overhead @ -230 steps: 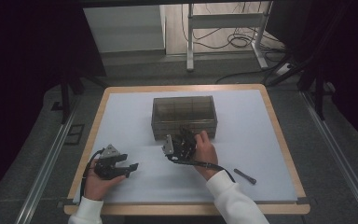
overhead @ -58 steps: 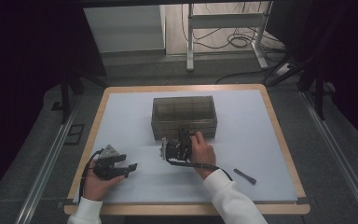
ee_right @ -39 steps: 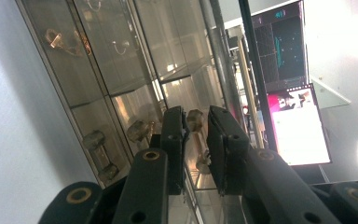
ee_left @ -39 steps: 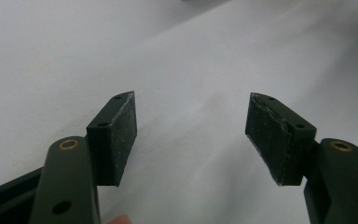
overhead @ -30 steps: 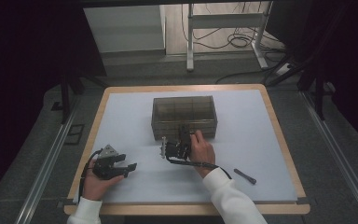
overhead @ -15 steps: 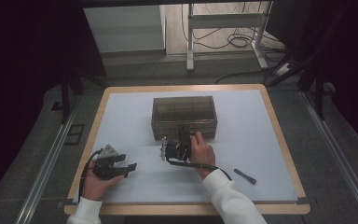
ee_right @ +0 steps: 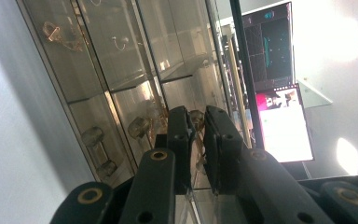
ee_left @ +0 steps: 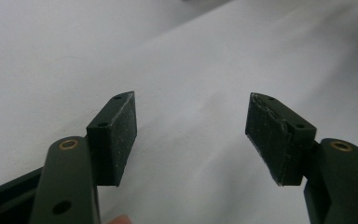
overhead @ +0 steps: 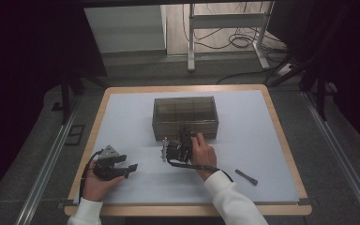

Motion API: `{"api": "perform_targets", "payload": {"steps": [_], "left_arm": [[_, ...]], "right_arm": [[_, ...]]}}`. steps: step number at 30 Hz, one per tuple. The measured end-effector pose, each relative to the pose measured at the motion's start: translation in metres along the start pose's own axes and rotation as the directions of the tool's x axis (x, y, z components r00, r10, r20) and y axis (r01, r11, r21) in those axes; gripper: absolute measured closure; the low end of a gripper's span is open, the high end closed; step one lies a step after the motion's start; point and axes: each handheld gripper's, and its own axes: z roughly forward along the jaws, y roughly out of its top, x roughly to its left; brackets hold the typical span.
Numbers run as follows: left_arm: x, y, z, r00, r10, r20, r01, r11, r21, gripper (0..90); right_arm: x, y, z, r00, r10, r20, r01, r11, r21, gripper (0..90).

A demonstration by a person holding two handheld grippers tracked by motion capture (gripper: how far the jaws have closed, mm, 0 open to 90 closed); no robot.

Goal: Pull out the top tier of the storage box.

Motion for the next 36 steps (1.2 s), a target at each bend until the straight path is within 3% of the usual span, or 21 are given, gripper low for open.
{"api": "perform_targets", "payload": {"steps": [26, 29, 33, 36], "left_arm": [[-0.001, 0.0, 0.001, 1.0, -0.002, -0.001, 0.002, 1.0, 0.002, 33.8], [-0.001, 0.0, 0.0, 1.0, -0.001, 0.001, 0.001, 1.0, -0.001, 33.8], [-0.001, 0.0, 0.0, 1.0, -0.003, 0.0, 0.003, 1.0, 0.001, 33.7], [0.0, 0.0, 0.0, 1.0, -0.001, 0.001, 0.001, 1.0, -0.001, 33.8]], "right_arm": [[0.004, 0.0, -0.011, 0.9998, 0.004, 0.017, -0.004, 1.0, -0.016, 84.1], [0.003, 0.0, -0.011, 0.9995, 0.007, 0.029, -0.007, 1.0, -0.022, 79.8], [0.002, 0.0, -0.007, 0.9999, 0.015, 0.001, -0.015, 1.0, -0.024, 76.7], [0.003, 0.001, -0.005, 1.0, 0.006, 0.007, -0.006, 1.0, -0.013, 76.4]]}}
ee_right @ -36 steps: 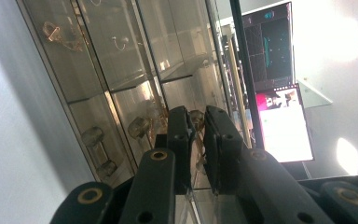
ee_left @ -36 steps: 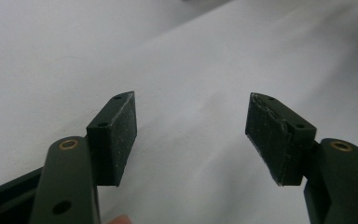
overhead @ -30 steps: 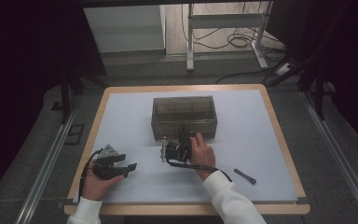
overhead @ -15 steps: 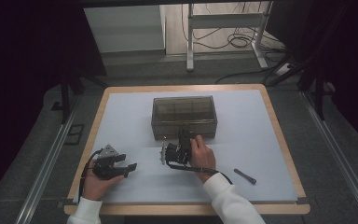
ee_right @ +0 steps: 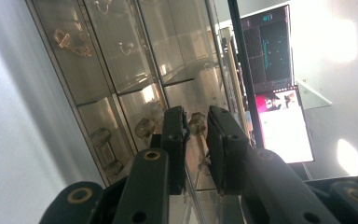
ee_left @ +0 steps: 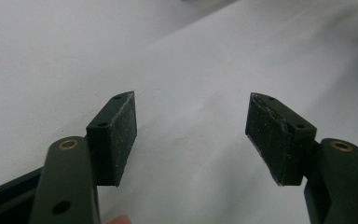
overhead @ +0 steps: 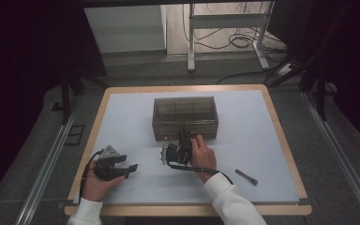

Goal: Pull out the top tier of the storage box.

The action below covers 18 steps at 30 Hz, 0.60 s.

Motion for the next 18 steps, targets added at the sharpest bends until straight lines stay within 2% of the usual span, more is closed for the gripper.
{"api": "perform_targets", "payload": {"steps": [7, 18], "left_arm": [[0.0001, -0.0003, -0.0003, 1.0, -0.003, -0.002, 0.003, 1.0, -0.001, 33.8], [-0.0001, -0.0002, -0.0004, 1.0, -0.003, -0.001, 0.003, 1.0, -0.001, 33.8]], "right_arm": [[0.0018, 0.0005, 0.0025, 0.9996, -0.012, 0.024, 0.011, 1.0, 0.017, 80.5], [0.0051, -0.0005, -0.0019, 0.999, -0.01, 0.043, 0.009, 1.0, 0.014, 80.7]]}}
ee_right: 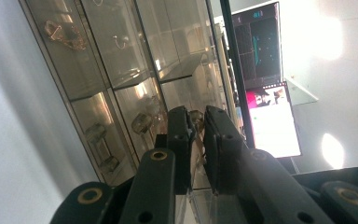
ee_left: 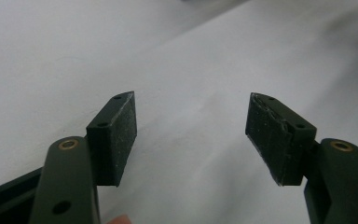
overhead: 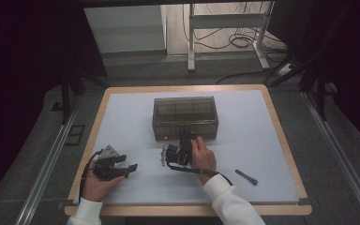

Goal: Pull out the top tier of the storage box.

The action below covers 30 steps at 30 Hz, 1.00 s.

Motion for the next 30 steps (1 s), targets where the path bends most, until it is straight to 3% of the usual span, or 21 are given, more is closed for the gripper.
{"api": "perform_targets", "payload": {"steps": [17, 25, 27, 28, 30], "left_arm": [[0.0, 0.0, 0.0, 1.0, 0.003, 0.0, -0.003, 1.0, 0.003, 33.7], [0.0, 0.0, 0.0, 1.0, 0.005, -0.001, -0.005, 1.0, 0.001, 33.7], [0.0, 0.0, 0.0, 1.0, 0.005, -0.001, -0.005, 1.0, 0.0, 33.7], [0.0, 0.0, 0.0, 1.0, 0.005, -0.001, -0.005, 1.0, -0.001, 33.7], [-0.001, 0.0, 0.0, 1.0, 0.005, -0.002, -0.005, 1.0, 0.001, 33.7]], "right_arm": [[0.002, -0.003, -0.011, 1.0, 0.007, -0.004, -0.007, 1.0, -0.013, 79.6], [-0.009, -0.007, -0.016, 0.9941, 0.09, -0.06, -0.093, 0.994, -0.049, 68.7], [-0.015, -0.01, -0.021, 0.9848, 0.134, -0.11, -0.142, 0.988, -0.062, 66.1], [-0.015, -0.01, -0.021, 0.9848, 0.134, -0.11, -0.142, 0.988, -0.062, 65.4], [-0.022, -0.015, -0.024, 0.9667, 0.199, -0.161, -0.212, 0.975, -0.064, 63.1]]}}
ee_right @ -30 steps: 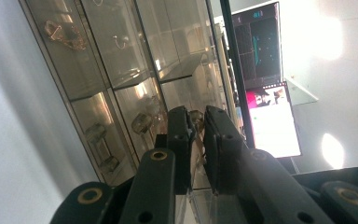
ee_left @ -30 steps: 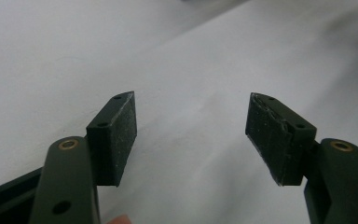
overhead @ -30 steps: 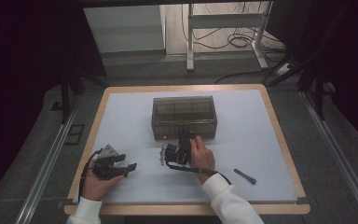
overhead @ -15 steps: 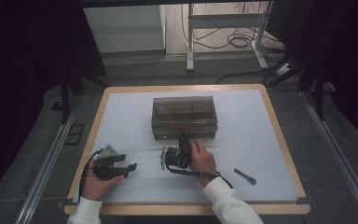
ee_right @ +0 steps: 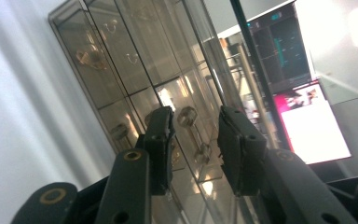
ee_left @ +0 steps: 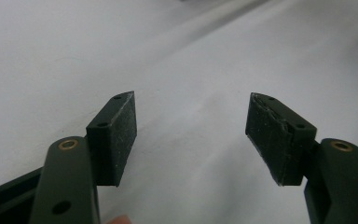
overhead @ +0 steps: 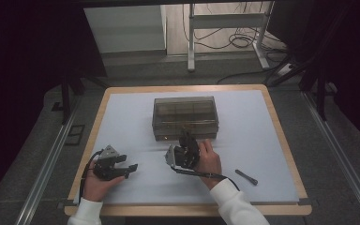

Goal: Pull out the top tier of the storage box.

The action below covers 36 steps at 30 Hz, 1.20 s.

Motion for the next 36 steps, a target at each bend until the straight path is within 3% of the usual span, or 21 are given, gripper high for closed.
{"api": "perform_targets", "payload": {"steps": [6, 7, 9, 11, 16, 17, 18, 19, 20, 21, 22, 23, 24, 25, 26, 27, 28, 31, 32, 33, 36], "left_arm": [[-0.001, 0.0, 0.0, 1.0, 0.002, 0.001, -0.002, 1.0, 0.003, 33.6], [-0.001, 0.0, 0.0, 1.0, 0.0, 0.0, 0.0, 1.0, 0.001, 33.6], [-0.002, 0.0, 0.0, 1.0, -0.002, -0.001, 0.002, 1.0, -0.002, 33.6], [-0.002, 0.001, 0.0, 1.0, -0.004, -0.001, 0.004, 1.0, -0.006, 33.6], [-0.002, 0.001, -0.001, 1.0, 0.002, -0.006, -0.002, 0.9999, -0.015, 33.6], [-0.002, 0.002, -0.002, 1.0, 0.002, -0.007, -0.003, 0.9999, -0.016, 33.6], [-0.003, 0.002, -0.002, 0.9999, 0.004, -0.009, -0.004, 0.9998, -0.019, 33.6], [-0.003, 0.002, -0.002, 0.9999, 0.004, -0.009, -0.004, 0.9998, -0.019, 33.6], [-0.003, 0.002, -0.002, 0.9999, 0.005, -0.01, -0.006, 0.9998, -0.019, 33.6], [-0.003, 0.003, -0.002, 0.9999, 0.01, -0.01, -0.011, 0.9997, -0.02, 33.6], [-0.004, 0.003, -0.002, 0.9999, 0.012, -0.013, -0.012, 0.9997, -0.022, 33.6], [-0.004, 0.003, -0.002, 0.9998, 0.012, -0.014, -0.013, 0.9997, -0.023, 33.5], [-0.005, 0.004, -0.002, 0.9998, 0.011, -0.014, -0.011, 0.9997, -0.024, 33.5], [-0.006, 0.004, -0.002, 0.9998, 0.015, -0.016, -0.016, 0.9995, -0.026, 33.5], [-0.006, 0.005, -0.003, 0.9997, 0.018, -0.015, -0.018, 0.9994, -0.028, 33.5], [-0.006, 0.005, -0.003, 0.9997, 0.019, -0.017, -0.019, 0.9993, -0.031, 33.4], [-0.007, 0.005, -0.003, 0.9996, 0.021, -0.018, -0.021, 0.9992, -0.033, 33.4], [-0.009, 0.007, -0.003, 0.9995, 0.025, -0.019, -0.026, 0.9989, -0.04, 33.3], [-0.009, 0.008, -0.003, 0.9995, 0.026, -0.02, -0.027, 0.9988, -0.041, 33.2], [-0.01, 0.009, -0.003, 0.9994, 0.027, -0.021, -0.027, 0.9987, -0.042, 33.2], [-0.012, 0.011, -0.003, 0.9992, 0.031, -0.024, -0.033, 0.9981, -0.051, 32.8]], "right_arm": [[-0.012, -0.006, -0.006, 0.9924, 0.097, -0.075, -0.099, 0.995, -0.015, 59.9], [-0.016, -0.008, -0.008, 0.9843, 0.144, -0.102, -0.146, 0.989, -0.014, 58.6], [-0.017, -0.009, -0.009, 0.9807, 0.16, -0.111, -0.163, 0.986, -0.019, 57.7], [-0.022, -0.013, -0.011, 0.9674, 0.206, -0.148, -0.21, 0.978, -0.016, 55.8], [-0.034, -0.023, -0.019, 0.9116, 0.334, -0.24, -0.347, 0.938, -0.014, 51.4], [-0.034, -0.023, -0.019, 0.9116, 0.334, -0.24, -0.347, 0.938, -0.014, 51.4], [-0.039, -0.029, -0.022, 0.8791, 0.389, -0.275, -0.407, 0.914, -0.006, 49.9], [-0.039, -0.029, -0.022, 0.8791, 0.389, -0.275, -0.407, 0.914, -0.006, 49.9], [-0.041, -0.031, -0.023, 0.8686, 0.405, -0.286, -0.424, 0.906, -0.005, 49.5], [-0.044, -0.034, -0.025, 0.8521, 0.429, -0.3, -0.45, 0.893, -0.001, 48.9], [-0.046, -0.036, -0.026, 0.8416, 0.445, -0.306, -0.467, 0.884, 0.002, 48.1], [-0.051, -0.042, -0.028, 0.8134, 0.483, -0.325, -0.508, 0.861, 0.009, 47.0], [-0.051, -0.042, -0.028, 0.8134, 0.483, -0.325, -0.508, 0.861, 0.009, 47.0], [-0.053, -0.045, -0.029, 0.8, 0.5, -0.332, -0.527, 0.85, 0.01, 46.6], [-0.057, -0.051, -0.032, 0.7755, 0.523, -0.353, -0.555, 0.832, 0.013, 44.8], [-0.059, -0.054, -0.033, 0.7632, 0.535, -0.362, -0.568, 0.823, 0.019, 44.2], [-0.059, -0.054, -0.033, 0.7632, 0.535, -0.362, -0.568, 0.823, 0.019, 44.2], [-0.064, -0.066, -0.036, 0.7284, 0.571, -0.379, -0.606, 0.795, 0.032, 42.9], [-0.067, -0.072, -0.037, 0.7119, 0.588, -0.384, -0.624, 0.781, 0.039, 42.6], [-0.067, -0.072, -0.037, 0.7119, 0.588, -0.384, -0.624, 0.781, 0.039, 42.6], [-0.071, -0.08, -0.039, 0.6928, 0.609, -0.386, -0.644, 0.763, 0.048, 42.1]]}}
